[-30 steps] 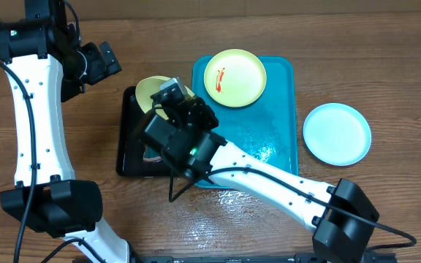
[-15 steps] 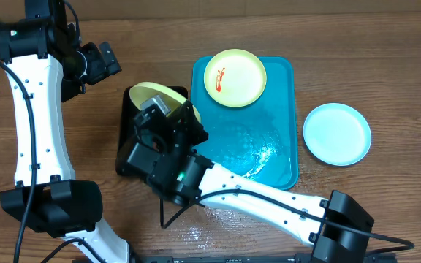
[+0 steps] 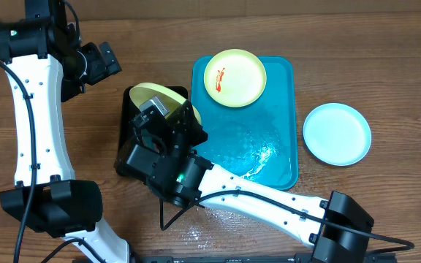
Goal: Clean dirty plates on tray and stack at the side
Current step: 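Lift the cleaned plate with the right gripper and tilt it over the black tray, then carry the plate right and stack it on the plate beside the tray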
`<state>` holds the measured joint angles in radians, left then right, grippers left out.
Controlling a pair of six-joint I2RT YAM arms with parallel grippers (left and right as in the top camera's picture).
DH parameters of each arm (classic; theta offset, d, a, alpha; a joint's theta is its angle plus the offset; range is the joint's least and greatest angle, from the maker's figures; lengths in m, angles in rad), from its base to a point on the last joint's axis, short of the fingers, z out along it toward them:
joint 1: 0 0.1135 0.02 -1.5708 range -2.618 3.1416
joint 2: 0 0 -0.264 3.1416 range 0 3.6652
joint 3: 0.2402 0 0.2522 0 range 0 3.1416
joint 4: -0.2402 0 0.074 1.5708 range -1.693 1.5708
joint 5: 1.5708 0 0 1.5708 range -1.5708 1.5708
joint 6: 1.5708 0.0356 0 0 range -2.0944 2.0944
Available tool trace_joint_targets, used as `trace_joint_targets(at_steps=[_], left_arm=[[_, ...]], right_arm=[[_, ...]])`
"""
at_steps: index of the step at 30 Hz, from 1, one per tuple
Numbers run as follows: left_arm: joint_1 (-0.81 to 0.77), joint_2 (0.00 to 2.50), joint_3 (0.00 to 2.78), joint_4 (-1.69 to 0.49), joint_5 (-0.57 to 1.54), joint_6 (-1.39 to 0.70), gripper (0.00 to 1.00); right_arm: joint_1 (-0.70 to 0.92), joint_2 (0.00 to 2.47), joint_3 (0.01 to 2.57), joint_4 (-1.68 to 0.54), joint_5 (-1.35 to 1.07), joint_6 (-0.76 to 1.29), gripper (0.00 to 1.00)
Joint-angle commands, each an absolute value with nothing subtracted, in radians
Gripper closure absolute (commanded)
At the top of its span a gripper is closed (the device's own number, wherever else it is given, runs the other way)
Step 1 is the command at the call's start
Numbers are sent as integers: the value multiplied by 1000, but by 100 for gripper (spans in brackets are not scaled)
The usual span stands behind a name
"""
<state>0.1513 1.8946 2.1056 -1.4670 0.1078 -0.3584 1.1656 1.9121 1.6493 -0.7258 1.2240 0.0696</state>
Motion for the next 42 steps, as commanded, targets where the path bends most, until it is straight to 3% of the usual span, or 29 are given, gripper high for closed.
trace_joint_targets(at_steps=[1,13,18,22,30,37,42], left_arm=[[157,1874,2126,-1465,94,-336,0],[157,1874,2126,-1465,94,-336,0],[157,1874,2126,-1465,94,-336,0],[157,1874,2126,-1465,94,-336,0],[157,1874,2126,-1465,94,-336,0],[157,1874,2126,-1465,94,-336,0],[157,1874,2126,-1465,94,-336,0]], right_arm=[[1166,1860,1678,-719,1255,70,96],[1148,1860,1678,-719,1237,128,96],[1054,1848,1681,-726,994,237,96],[908,1815,1721,-785,643,324,96],[445,1710,1835,-1026,-45,376,96],[10,1708,1789,-1315,-129,422,96],[-189,1711,1624,-1336,-125,420,96]])
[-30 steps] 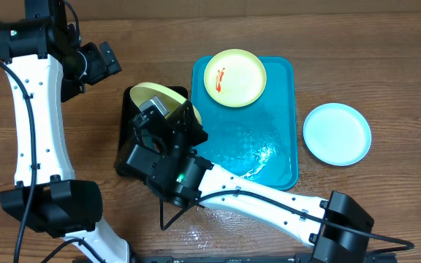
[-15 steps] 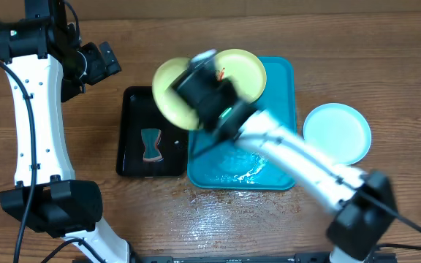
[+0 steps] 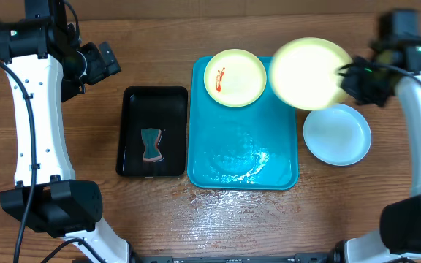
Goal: Clean dirty plates on tray and stack at the side
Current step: 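Carry the plate right and stack it on the plate beside the tray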
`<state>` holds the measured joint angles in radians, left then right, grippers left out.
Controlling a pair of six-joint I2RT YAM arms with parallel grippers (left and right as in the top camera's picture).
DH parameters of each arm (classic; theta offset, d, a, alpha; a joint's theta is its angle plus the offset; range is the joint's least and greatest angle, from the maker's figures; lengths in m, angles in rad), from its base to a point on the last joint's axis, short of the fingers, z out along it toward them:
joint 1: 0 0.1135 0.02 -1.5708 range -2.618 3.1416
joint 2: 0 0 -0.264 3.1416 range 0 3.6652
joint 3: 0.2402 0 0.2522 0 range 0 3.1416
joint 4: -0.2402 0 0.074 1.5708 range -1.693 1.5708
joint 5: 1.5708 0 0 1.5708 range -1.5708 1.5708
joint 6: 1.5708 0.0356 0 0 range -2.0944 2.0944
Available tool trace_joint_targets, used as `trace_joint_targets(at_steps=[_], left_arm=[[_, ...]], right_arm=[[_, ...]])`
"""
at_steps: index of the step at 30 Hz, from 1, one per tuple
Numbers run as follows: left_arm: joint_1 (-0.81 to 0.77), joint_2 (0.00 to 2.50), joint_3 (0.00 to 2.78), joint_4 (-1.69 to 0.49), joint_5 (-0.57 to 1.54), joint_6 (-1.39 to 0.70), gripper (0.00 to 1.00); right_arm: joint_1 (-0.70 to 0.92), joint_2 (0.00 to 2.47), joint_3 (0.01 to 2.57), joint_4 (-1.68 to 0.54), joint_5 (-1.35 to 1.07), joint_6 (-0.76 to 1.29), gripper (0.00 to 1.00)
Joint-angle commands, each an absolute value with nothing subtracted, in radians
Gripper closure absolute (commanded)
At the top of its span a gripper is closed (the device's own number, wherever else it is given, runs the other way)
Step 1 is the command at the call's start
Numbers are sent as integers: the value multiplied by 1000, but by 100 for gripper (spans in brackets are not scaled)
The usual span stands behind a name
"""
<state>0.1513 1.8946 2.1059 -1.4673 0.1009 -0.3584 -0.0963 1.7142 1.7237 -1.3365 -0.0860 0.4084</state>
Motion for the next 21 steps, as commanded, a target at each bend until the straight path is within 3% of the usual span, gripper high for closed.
trace_joint_targets(at_steps=[1,12,14,16,21], left_arm=[[157,1874,2126,-1465,94,-336,0],[157,1874,2126,-1465,94,-336,0],[157,1874,2126,-1465,94,-336,0],[157,1874,2126,-1465,94,-336,0],[157,1874,2126,-1465,94,-337,0]], right_arm=[[-216,1711,1586,-1327,-125,420,96],[-411,1711,1185,-1098,-170,445,96],[-411,1711,1185,-1100,-170,438,85],[-401,1699,1193,-1101,-170,438,67],[-350,1629,1272,-1112,-186,382,52]])
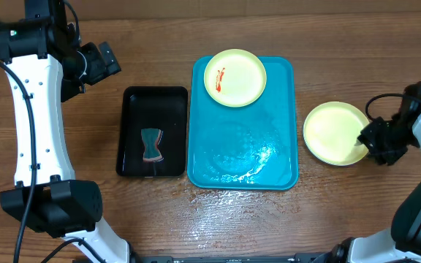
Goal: Clean dirty plates on tray and stack at the side
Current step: 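Carry the plate right and stack it on the plate beside the tray, then grip the back plate's rim with the right gripper and slide it forward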
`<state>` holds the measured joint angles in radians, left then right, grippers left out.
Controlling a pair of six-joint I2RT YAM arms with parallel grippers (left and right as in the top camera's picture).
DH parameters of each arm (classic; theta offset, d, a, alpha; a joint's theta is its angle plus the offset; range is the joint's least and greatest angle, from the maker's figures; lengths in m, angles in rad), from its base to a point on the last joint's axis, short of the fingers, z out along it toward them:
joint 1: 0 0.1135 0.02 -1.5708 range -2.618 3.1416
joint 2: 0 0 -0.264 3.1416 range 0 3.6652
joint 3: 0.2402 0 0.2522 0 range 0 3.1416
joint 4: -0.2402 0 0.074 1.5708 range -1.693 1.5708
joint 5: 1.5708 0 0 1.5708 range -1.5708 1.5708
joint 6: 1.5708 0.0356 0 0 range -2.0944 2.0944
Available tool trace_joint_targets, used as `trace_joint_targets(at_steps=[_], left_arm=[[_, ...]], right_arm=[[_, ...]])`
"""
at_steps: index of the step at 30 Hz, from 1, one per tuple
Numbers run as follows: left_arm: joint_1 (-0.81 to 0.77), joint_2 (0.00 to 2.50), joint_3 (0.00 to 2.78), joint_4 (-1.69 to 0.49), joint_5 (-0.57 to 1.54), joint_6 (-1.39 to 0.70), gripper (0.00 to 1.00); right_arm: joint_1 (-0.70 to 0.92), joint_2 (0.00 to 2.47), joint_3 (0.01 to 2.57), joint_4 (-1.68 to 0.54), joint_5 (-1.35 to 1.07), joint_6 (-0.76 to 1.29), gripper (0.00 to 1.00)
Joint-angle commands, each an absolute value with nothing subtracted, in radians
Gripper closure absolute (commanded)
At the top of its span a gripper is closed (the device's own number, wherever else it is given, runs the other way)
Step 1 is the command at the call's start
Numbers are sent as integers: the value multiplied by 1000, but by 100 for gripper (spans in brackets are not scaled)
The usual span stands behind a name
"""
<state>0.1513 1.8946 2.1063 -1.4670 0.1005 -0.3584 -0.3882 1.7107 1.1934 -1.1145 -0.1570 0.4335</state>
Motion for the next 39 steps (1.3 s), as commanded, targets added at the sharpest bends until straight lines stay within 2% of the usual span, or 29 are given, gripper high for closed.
trace_joint_targets(at_steps=[1,6,10,17,19,21,22,29,34,37,39], left_arm=[[157,1874,2126,-1465,94,-336,0],[157,1874,2126,-1465,94,-336,0],[157,1874,2126,-1465,94,-336,0],[157,1874,2126,-1465,94,-336,0],[157,1874,2126,-1465,94,-337,0],[157,1874,2126,-1465,94,-337,0],[157,1874,2126,-1465,94,-336,0],[157,1874,2126,-1465,94,-337,0],[157,1874,2126,-1465,94,-336,0],[157,1874,2126,-1465,94,-337,0],[157,1874,2126,-1465,94,-336,0]], right_arm=[[-334,1614,1292,-1114,-191,362,51],[-178,1545,1401,-1100,-303,173,51],[-27,1542,1417,-996,-306,154,49],[214,1678,1413,-689,-71,155,49],[239,1735,1413,-628,-52,155,46],[254,1806,1413,-566,-49,155,33],[258,1840,1413,-538,-49,155,31],[266,2027,1413,-388,-53,155,25],[265,2118,1413,-313,-53,155,25],[265,2152,1413,-290,-52,155,48],[265,2157,1413,-289,-52,155,73]])
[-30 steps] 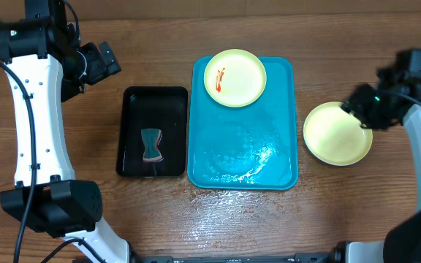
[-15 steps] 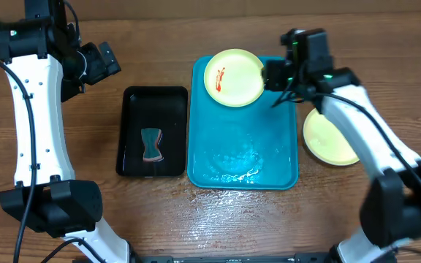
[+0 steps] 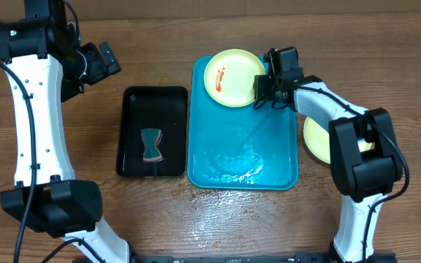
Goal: Clean dirty plates on tray and stack at the side
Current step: 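Grip the back plate's rim with the right gripper and slide it forward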
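A yellow plate with a red smear lies at the far end of the teal tray. My right gripper is at that plate's right rim, and its fingers look spread, with nothing lifted. To the right of the tray, a clean yellow plate lies on the wood, partly hidden by my right arm. The blue plate seen earlier does not show under it. My left gripper hangs high at the far left, away from everything.
A black bin stands left of the tray with a sponge in it. The tray's middle is wet. The front of the wooden table is also wet.
My right gripper was at the right edge of the yellow plate beside the tray. It has left that plate there and is now at the stained plate's right rim. The left arm is unchanged.
First my right gripper held a yellow plate over the black bin. Then it held that plate in the air near the tray's far right corner. Then the plate lay on the blue plate beside the tray. Now my right gripper is at the stained plate.
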`<state>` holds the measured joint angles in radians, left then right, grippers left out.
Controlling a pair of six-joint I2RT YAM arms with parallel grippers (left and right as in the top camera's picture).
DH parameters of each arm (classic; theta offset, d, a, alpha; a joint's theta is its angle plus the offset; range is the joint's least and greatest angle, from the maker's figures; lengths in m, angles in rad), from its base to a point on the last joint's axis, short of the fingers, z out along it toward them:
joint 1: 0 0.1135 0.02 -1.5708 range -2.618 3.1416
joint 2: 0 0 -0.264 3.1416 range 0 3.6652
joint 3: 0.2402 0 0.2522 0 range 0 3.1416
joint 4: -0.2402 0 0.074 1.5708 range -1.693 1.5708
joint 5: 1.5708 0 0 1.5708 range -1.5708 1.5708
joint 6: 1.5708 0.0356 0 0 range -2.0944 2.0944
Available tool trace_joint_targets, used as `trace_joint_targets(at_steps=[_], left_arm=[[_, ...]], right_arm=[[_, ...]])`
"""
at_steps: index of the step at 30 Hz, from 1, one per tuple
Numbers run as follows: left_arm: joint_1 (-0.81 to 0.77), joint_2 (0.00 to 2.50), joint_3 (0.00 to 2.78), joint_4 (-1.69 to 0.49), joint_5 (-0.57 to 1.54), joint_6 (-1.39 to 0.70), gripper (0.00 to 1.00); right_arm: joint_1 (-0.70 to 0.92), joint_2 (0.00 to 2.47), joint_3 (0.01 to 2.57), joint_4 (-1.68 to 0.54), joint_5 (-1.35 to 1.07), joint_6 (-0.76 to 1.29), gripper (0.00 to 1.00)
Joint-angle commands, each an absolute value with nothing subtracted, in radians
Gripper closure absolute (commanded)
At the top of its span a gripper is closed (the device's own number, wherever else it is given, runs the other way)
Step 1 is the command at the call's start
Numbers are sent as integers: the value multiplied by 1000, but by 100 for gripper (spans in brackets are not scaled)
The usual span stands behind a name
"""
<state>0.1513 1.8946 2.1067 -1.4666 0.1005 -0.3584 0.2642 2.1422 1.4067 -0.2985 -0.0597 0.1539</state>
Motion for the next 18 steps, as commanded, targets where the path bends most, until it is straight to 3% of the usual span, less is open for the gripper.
trace_joint_targets(at_steps=[1,2,10,18], left_arm=[[157,1874,2126,-1465,94,-337,0],[157,1874,2126,-1465,94,-336,0],[157,1874,2126,-1465,94,-336,0],[157,1874,2126,-1465,94,-336,0]], right_arm=[[263,2157,1413,-289,-51,155,86],[260,2151,1415,-290,-52,156,96],[227,2012,1416,-421,-54,217,96],[218,1687,1416,-812,-54,217,96]])
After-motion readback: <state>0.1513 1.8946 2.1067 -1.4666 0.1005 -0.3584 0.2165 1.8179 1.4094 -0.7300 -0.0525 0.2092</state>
